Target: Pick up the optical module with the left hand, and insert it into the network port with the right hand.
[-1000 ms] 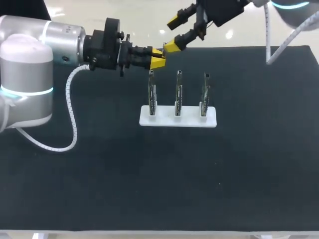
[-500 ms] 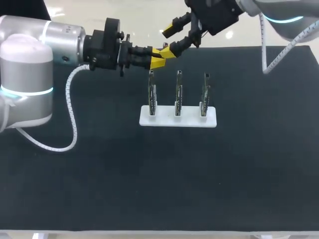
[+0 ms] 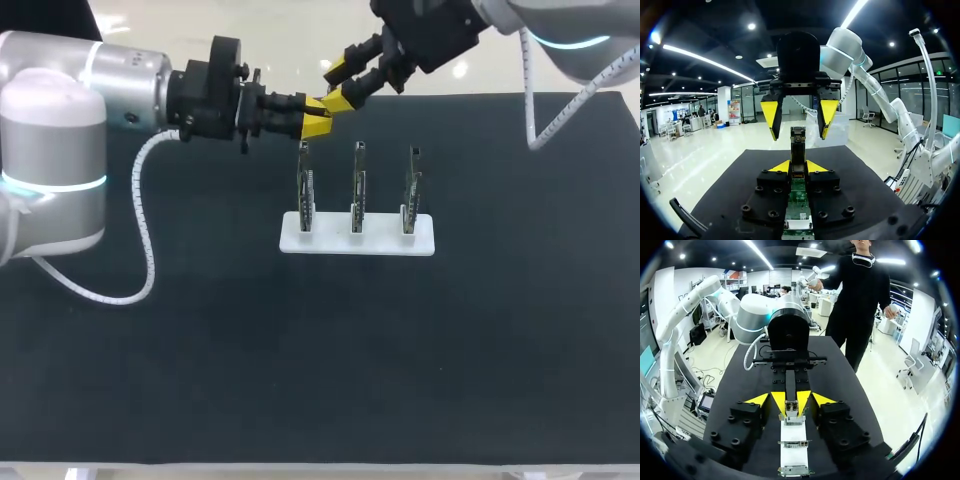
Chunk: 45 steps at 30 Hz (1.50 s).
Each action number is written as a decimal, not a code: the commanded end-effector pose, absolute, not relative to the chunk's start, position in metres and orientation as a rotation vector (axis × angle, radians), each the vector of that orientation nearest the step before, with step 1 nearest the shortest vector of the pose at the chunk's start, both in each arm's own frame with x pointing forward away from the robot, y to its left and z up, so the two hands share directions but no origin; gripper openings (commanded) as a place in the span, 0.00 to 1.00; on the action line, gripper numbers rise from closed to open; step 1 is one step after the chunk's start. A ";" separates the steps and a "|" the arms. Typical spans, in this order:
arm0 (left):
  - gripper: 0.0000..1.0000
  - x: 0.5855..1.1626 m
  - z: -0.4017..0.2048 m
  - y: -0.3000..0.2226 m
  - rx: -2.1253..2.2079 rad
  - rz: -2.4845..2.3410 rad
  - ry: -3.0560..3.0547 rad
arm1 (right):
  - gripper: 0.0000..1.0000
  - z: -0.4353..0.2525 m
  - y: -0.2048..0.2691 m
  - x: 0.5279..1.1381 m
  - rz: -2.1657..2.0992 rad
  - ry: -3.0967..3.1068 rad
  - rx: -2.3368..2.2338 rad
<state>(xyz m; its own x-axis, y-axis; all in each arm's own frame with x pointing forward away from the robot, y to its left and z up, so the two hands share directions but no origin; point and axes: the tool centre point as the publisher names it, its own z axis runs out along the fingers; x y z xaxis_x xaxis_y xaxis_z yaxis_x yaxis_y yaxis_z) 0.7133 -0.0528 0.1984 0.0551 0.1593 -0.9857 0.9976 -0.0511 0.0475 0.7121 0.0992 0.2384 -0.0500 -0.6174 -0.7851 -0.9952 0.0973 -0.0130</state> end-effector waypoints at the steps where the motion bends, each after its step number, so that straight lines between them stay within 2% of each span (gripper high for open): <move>1: 0.00 0.711 0.198 -0.053 1.381 -1.117 1.265 | 0.46 0.239 0.101 0.712 0.751 1.745 -1.587; 9: 0.00 0.711 0.198 -0.053 1.381 -1.117 1.265 | 0.38 0.240 0.104 0.713 0.754 1.746 -1.589; 10: 0.00 0.711 0.198 -0.053 1.381 -1.117 1.265 | 0.35 0.240 0.104 0.713 0.755 1.746 -1.588; 11: 0.00 0.711 0.198 -0.053 1.381 -1.117 1.265 | 0.12 0.240 0.104 0.713 0.756 1.746 -1.588; 12: 0.00 0.711 0.198 -0.053 1.381 -1.117 1.265 | 0.00 0.240 0.104 0.713 0.757 1.747 -1.588; 16: 0.00 0.711 0.198 -0.053 1.381 -1.117 1.265 | 0.00 0.240 0.104 0.714 0.760 1.746 -1.589; 17: 0.11 0.711 0.198 -0.053 1.381 -1.117 1.265 | 0.00 0.240 0.104 0.714 0.761 1.746 -1.589; 18: 1.00 0.711 0.198 -0.053 1.381 -1.117 1.265 | 0.00 0.240 0.104 0.714 0.761 1.747 -1.590; 34: 1.00 0.714 0.198 -0.045 1.418 -1.078 1.333 | 0.00 0.242 0.098 0.719 0.760 1.742 -1.612; 45: 1.00 0.710 0.191 0.016 1.626 -0.981 1.486 | 0.00 0.242 0.097 0.726 0.753 1.736 -1.632</move>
